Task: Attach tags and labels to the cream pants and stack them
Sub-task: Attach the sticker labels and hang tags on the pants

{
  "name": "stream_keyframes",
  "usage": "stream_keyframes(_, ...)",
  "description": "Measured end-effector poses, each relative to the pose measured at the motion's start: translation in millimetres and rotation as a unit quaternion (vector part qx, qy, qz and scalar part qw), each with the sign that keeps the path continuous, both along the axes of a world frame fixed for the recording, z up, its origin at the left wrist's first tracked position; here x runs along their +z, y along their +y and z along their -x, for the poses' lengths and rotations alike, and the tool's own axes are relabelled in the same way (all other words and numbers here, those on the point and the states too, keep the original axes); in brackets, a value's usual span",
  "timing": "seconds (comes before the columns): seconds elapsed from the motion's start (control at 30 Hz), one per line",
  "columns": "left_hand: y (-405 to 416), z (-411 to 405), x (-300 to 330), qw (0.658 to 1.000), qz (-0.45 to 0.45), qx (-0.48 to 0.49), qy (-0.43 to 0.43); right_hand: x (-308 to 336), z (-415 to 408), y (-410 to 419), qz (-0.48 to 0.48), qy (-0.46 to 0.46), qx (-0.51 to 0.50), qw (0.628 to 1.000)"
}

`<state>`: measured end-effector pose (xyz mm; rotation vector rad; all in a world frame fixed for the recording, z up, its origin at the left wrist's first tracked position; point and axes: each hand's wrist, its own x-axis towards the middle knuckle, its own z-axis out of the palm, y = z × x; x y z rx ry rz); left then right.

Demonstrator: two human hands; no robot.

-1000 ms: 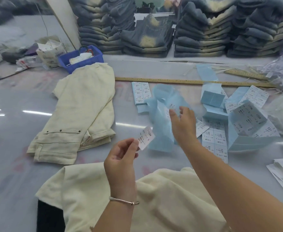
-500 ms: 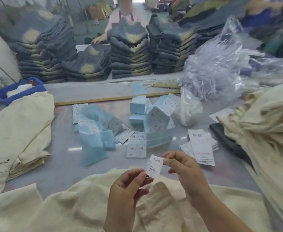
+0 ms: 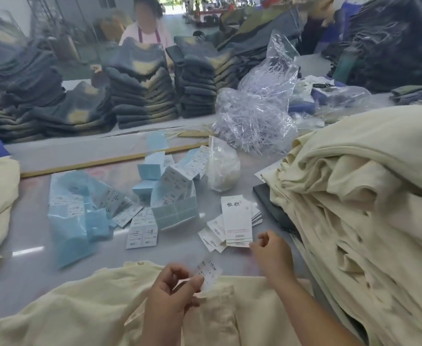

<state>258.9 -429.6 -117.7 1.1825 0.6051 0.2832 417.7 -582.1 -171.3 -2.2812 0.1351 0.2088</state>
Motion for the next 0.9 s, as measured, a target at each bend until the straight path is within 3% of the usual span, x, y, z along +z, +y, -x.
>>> stream_keyframes(0.07,1.3,-2.6,1.1,1.0,-0.017,0.004,0.0,-8.1,-16.4,5.5,0.06,-0.063,0.05,0.995)
stream_keyframes(0.17,3.7,-5.7,3.6,1.0,0.008,0.017,-0.004,-7.7,-45.0,11.2,0.119,-0.162,0.209,0.957)
stream_keyframes(0.27,5.7,-6.8,7.0,1.0,0.02,0.012,-0.001,-5.6,-72.8,14.6,0.231,-0.114,0.358,0.897)
stream_keyframes(0.33,5.9,-7.1,9.8,1.0,0.016,-0.001,0.002,-9.8,-81.2,14.3,0.252,-0.092,0.382,0.884)
stream_keyframes(0.47,7.4,-9.5,9.3,1.0,0.027,-0.005,0.006,-19.7,-80.9,11.0,0.255,-0.151,0.38,0.876)
stream_keyframes(0.67,7.5,-15.0,10.5,0.998,0.05,-0.01,0.023,-18.5,-76.5,4.8,0.161,-0.164,0.374,0.899)
stream_keyframes(0.73,6.2,-17.4,12.7,0.995,0.085,-0.031,0.037,-15.8,-73.3,4.8,0.112,-0.183,0.328,0.92)
stream_keyframes(0.83,2.7,-20.3,19.8,0.983,0.154,-0.082,0.054,-8.9,-61.8,8.6,-0.083,-0.207,0.133,0.966)
stream_keyframes(0.9,0.7,-20.1,25.4,0.978,0.178,-0.096,0.06,-2.9,-51.2,9.0,-0.244,-0.15,0.029,0.958)
